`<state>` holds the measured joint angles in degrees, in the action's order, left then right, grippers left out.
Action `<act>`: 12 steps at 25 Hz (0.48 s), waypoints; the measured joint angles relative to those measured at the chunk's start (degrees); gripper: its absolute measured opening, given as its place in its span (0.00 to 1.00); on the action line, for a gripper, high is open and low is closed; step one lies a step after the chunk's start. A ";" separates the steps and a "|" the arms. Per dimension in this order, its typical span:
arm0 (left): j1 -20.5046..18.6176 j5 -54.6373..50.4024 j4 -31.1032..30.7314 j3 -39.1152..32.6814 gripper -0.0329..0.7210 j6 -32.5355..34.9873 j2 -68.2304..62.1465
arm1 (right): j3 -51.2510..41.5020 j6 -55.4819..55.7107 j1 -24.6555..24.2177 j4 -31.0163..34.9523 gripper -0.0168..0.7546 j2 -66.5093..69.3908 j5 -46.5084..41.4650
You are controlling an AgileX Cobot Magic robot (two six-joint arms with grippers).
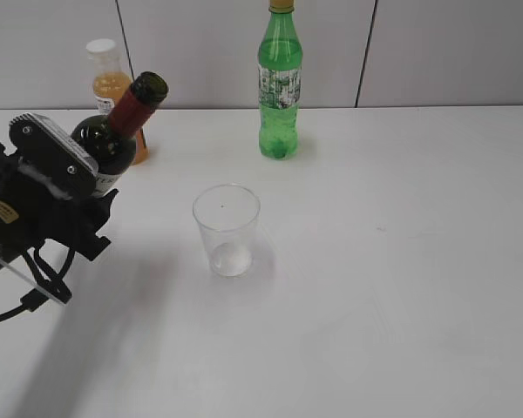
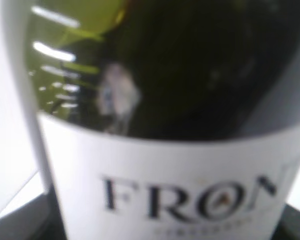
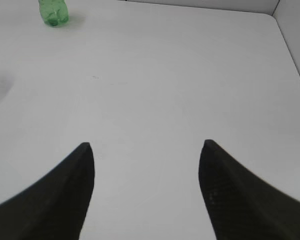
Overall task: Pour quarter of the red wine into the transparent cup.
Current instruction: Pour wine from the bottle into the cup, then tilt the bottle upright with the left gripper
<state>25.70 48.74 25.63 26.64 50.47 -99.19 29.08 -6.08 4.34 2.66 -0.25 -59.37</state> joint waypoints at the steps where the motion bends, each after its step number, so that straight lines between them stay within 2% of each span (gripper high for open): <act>1: 0.05 0.00 0.02 0.25 0.77 1.55 0.00 | 0.00 0.00 0.00 0.00 0.71 0.00 0.00; 7: 0.10 0.30 0.07 0.33 0.77 10.22 0.00 | 0.00 0.00 0.00 0.00 0.71 0.00 0.07; 12: 0.10 0.30 0.50 0.38 0.77 12.29 -0.01 | 0.00 -0.08 0.00 0.00 0.71 0.00 0.01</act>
<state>25.80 49.04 26.14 27.02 62.76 -99.20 29.08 -6.16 4.34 2.66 -0.25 -59.37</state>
